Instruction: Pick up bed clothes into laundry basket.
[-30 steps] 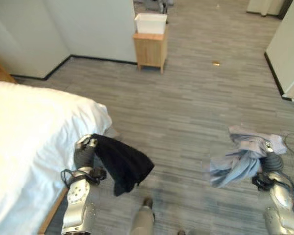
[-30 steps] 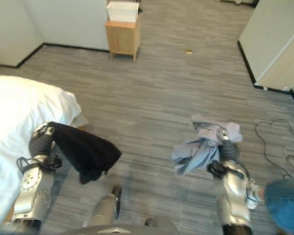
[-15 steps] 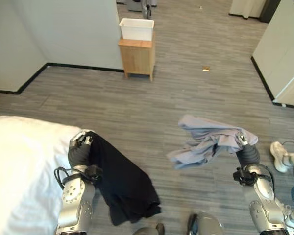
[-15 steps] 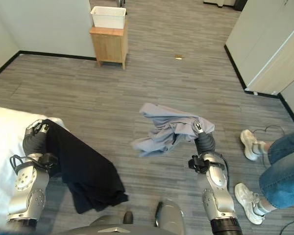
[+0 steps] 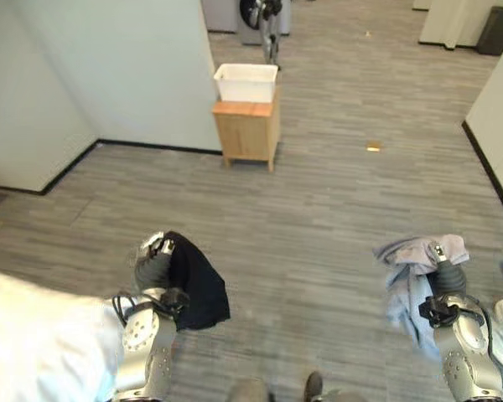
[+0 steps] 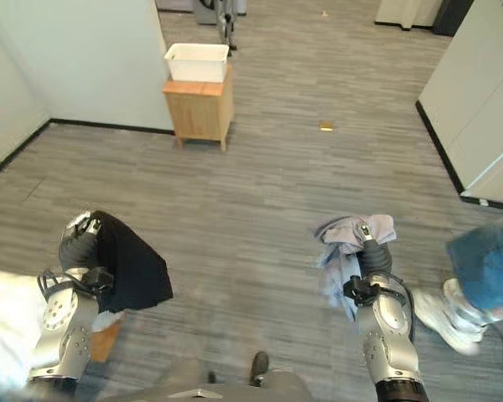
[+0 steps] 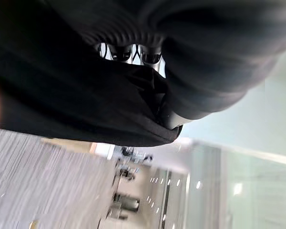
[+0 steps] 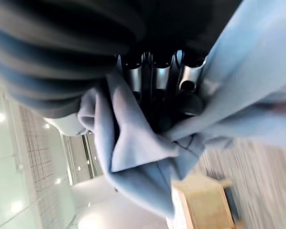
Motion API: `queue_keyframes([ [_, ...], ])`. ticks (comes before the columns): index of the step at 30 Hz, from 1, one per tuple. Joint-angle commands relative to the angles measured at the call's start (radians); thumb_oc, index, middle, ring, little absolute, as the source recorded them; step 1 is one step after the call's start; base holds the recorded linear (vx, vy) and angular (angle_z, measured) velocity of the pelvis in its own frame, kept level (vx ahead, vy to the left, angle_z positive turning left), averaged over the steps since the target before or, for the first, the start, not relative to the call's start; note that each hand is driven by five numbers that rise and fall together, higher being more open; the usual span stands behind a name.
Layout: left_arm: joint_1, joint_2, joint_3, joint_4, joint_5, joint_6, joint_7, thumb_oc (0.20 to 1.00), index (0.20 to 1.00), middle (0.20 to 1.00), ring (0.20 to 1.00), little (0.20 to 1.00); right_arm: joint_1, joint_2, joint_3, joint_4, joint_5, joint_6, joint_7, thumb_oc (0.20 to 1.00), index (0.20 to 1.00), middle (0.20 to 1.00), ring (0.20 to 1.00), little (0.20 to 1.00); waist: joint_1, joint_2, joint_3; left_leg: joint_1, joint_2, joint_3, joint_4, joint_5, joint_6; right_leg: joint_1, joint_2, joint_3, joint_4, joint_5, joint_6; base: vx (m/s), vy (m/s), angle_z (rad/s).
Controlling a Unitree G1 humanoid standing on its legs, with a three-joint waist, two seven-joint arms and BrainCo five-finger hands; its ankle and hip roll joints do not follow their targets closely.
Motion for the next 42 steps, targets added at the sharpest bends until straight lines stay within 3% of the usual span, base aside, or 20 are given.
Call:
queue_keyframes([
  [1,-0.048,0.047,-0.021,-0.096,-0.026,-0.057,-0.014,0.200,0.200,0.200,0.200,0.200,-0.080,-0.029,-0.018,-0.114,0.023,-0.101,0.001,0.200,0.200,0.200,0.200,0.200,0.025,0.004,-0.011,0.023,0.018,0.002,-0.378,0.129,0.009,0.120,-0.048,-0.001,-0.122,0.003,0.126,0.51,0.020,-0.39],
  [4,-0.051,0.042,-0.043,-0.088,-0.033,-0.061,-0.021,0.200,0.200,0.200,0.200,0.200,-0.079,-0.034,0.022,-0.117,-0.015,-0.086,0.017,0.200,0.200,0.200,0.200,0.200,0.067,0.027,-0.038,0.069,-0.019,-0.017,-0.863,0.178,0.018,0.197,-0.039,0.020,-0.127,-0.050,0.154,0.67,0.065,-0.40],
  [7,-0.038,0.036,-0.039,-0.092,-0.023,-0.056,-0.017,0.200,0.200,0.200,0.200,0.200,-0.111,-0.034,0.081,-0.106,-0.050,-0.052,0.044,0.200,0.200,0.200,0.200,0.200,0.099,0.025,-0.071,0.058,-0.036,-0.033,-1.048,0.229,-0.013,0.286,-0.048,0.038,-0.127,-0.094,0.172,0.70,0.049,-0.13],
  [10,-0.007,0.041,-0.019,-0.106,-0.023,-0.058,-0.011,0.200,0.200,0.200,0.200,0.200,-0.128,-0.006,0.121,-0.121,-0.048,-0.037,0.072,0.200,0.200,0.200,0.200,0.200,0.115,0.008,-0.110,0.108,-0.043,0.032,-1.014,0.231,0.025,0.298,-0.096,0.034,-0.064,-0.055,0.208,0.71,0.113,-0.53],
  [13,-0.004,0.044,-0.026,-0.114,-0.010,-0.044,-0.018,0.200,0.200,0.200,0.200,0.200,-0.128,0.013,0.141,-0.110,-0.066,-0.030,0.078,0.200,0.200,0.200,0.200,0.200,0.139,-0.026,-0.130,0.163,-0.116,0.028,-0.962,0.146,0.111,0.184,-0.229,0.042,0.368,0.241,0.288,0.53,0.202,-0.17],
  [14,-0.004,0.044,-0.026,-0.114,-0.010,-0.044,-0.018,0.200,0.200,0.200,0.200,0.200,-0.128,0.013,0.141,-0.110,-0.066,-0.030,0.078,0.200,0.200,0.200,0.200,0.200,0.140,-0.026,-0.132,0.161,-0.114,0.030,-0.961,0.146,0.112,0.181,-0.229,0.044,0.369,0.241,0.288,0.53,0.316,-0.13],
  [15,-0.007,0.053,-0.030,-0.125,-0.007,-0.038,-0.015,0.200,0.200,0.200,0.200,0.200,-0.142,0.026,0.158,-0.106,-0.062,-0.027,0.078,0.200,0.200,0.200,0.200,0.200,0.113,0.029,-0.101,0.260,-0.104,-0.010,-0.962,0.090,0.156,0.042,-0.249,0.061,0.681,0.336,0.272,0.36,0.220,0.06],
  [16,-0.007,0.053,-0.030,-0.125,-0.007,-0.038,-0.015,0.200,0.200,0.200,0.200,0.200,-0.143,0.026,0.158,-0.106,-0.062,-0.027,0.078,0.200,0.200,0.200,0.200,0.200,0.114,0.027,-0.101,0.259,-0.106,-0.007,-0.962,0.090,0.157,0.038,-0.251,0.064,0.686,0.333,0.272,0.73,0.348,0.47],
  [17,-0.001,0.059,-0.024,-0.119,-0.001,-0.039,-0.015,0.200,0.200,0.200,0.200,0.200,-0.148,0.034,0.168,-0.090,-0.078,-0.031,0.075,0.200,0.200,0.200,0.200,0.200,0.068,0.068,-0.061,0.358,-0.094,-0.044,-0.997,0.064,0.183,-0.134,-0.262,0.077,0.863,0.280,0.252,0.53,0.108,0.85],
  [19,-0.015,0.078,-0.024,-0.124,-0.002,-0.040,-0.016,0.200,0.200,0.200,0.200,0.200,-0.143,0.030,0.159,-0.101,-0.061,-0.021,0.084,0.200,0.200,0.200,0.200,0.200,0.010,0.078,-0.046,0.466,-0.079,-0.107,-1.033,0.023,0.168,-0.320,-0.256,0.043,0.695,0.156,0.226,0.88,-0.135,0.80],
  [22,-0.017,0.082,-0.024,-0.135,-0.020,-0.046,-0.033,0.200,0.200,0.200,0.200,0.200,-0.149,0.028,0.143,-0.092,-0.051,-0.021,0.084,0.200,0.200,0.200,0.200,0.200,-0.010,0.073,-0.041,0.515,-0.064,-0.129,-1.047,-0.016,0.140,-0.317,-0.282,-0.023,0.447,0.195,0.247,0.69,-0.264,0.90],
  [23,-0.014,0.086,-0.014,-0.121,-0.011,-0.050,-0.033,0.200,0.200,0.200,0.200,0.200,-0.139,0.013,0.122,-0.081,-0.061,-0.024,0.072,0.200,0.200,0.200,0.200,0.200,-0.039,0.064,-0.039,0.607,-0.042,-0.175,-1.056,-0.064,0.100,-0.308,-0.201,-0.027,0.057,0.219,0.283,0.61,-0.243,0.90],
  [28,-0.059,0.089,-0.030,-0.097,0.004,-0.058,-0.028,0.200,0.200,0.200,0.200,0.200,-0.124,0.011,0.088,-0.093,-0.028,-0.042,0.068,0.200,0.200,0.200,0.200,0.200,-0.062,0.029,-0.059,0.622,-0.003,-0.233,-0.943,-0.089,0.051,-0.266,-0.154,0.058,-0.007,0.229,0.302,0.62,-0.311,0.67],
  [29,-0.054,0.073,-0.037,-0.099,0.005,-0.058,-0.032,0.200,0.200,0.200,0.200,0.200,-0.119,0.007,0.084,-0.084,-0.026,-0.057,0.064,0.200,0.200,0.200,0.200,0.200,-0.064,0.038,-0.076,0.602,0.034,-0.243,-0.798,-0.018,0.014,-0.232,-0.137,0.060,0.046,0.189,0.256,0.59,-0.308,0.95],
  [30,-0.055,0.073,-0.037,-0.099,0.005,-0.058,-0.032,0.200,0.200,0.200,0.200,0.200,-0.120,0.007,0.084,-0.083,-0.025,-0.057,0.064,0.200,0.200,0.200,0.200,0.200,-0.068,0.034,-0.078,0.597,0.030,-0.246,-0.797,-0.015,0.014,-0.235,-0.141,0.059,0.045,0.191,0.256,0.55,-0.300,1.07],
  [32,-0.065,0.060,-0.046,-0.087,-0.006,-0.054,-0.017,0.200,0.200,0.200,0.200,0.200,-0.125,-0.017,0.089,-0.095,-0.009,-0.056,0.070,0.200,0.200,0.200,0.200,0.200,-0.062,0.027,-0.067,0.470,0.037,-0.215,-0.431,0.133,-0.003,-0.161,-0.131,0.045,0.057,0.129,0.201,0.33,-0.252,0.65],
  [33,-0.065,0.060,-0.045,-0.086,-0.006,-0.054,-0.017,0.200,0.200,0.200,0.200,0.200,-0.126,-0.016,0.089,-0.094,-0.009,-0.056,0.070,0.200,0.200,0.200,0.200,0.200,-0.065,0.031,-0.070,0.466,0.041,-0.217,-0.424,0.126,-0.002,-0.161,-0.128,0.042,0.057,0.124,0.204,0.42,-0.492,0.23],
  [35,-0.058,0.053,-0.054,-0.106,-0.031,-0.036,-0.022,0.200,0.200,0.200,0.200,0.200,-0.126,-0.044,0.071,-0.086,0.017,-0.063,0.035,0.200,0.200,0.200,0.200,0.200,-0.006,-0.009,-0.013,0.194,0.059,-0.092,-0.117,0.118,0.033,-0.008,-0.088,0.013,0.012,0.045,0.127,0.55,-0.638,0.27],
  [39,-0.073,0.047,-0.069,-0.101,-0.050,-0.036,-0.019,0.200,0.200,0.200,0.200,0.200,-0.124,-0.044,0.057,-0.113,0.023,-0.064,0.027,0.200,0.200,0.200,0.200,0.200,0.028,-0.004,-0.011,0.055,0.041,-0.053,-0.267,0.106,0.019,0.068,-0.085,0.005,-0.019,0.012,0.131,0.41,-0.197,-0.15],
  [42,-0.048,0.041,-0.080,-0.092,-0.037,-0.036,-0.036,0.200,0.200,0.200,0.200,0.200,-0.119,-0.049,0.058,-0.111,-0.021,-0.061,0.033,0.200,0.200,0.200,0.200,0.200,0.074,0.025,-0.049,0.066,-0.007,0.005,-0.798,0.139,0.024,0.142,-0.055,0.002,-0.049,-0.036,0.163,0.66,-0.030,0.07],
])
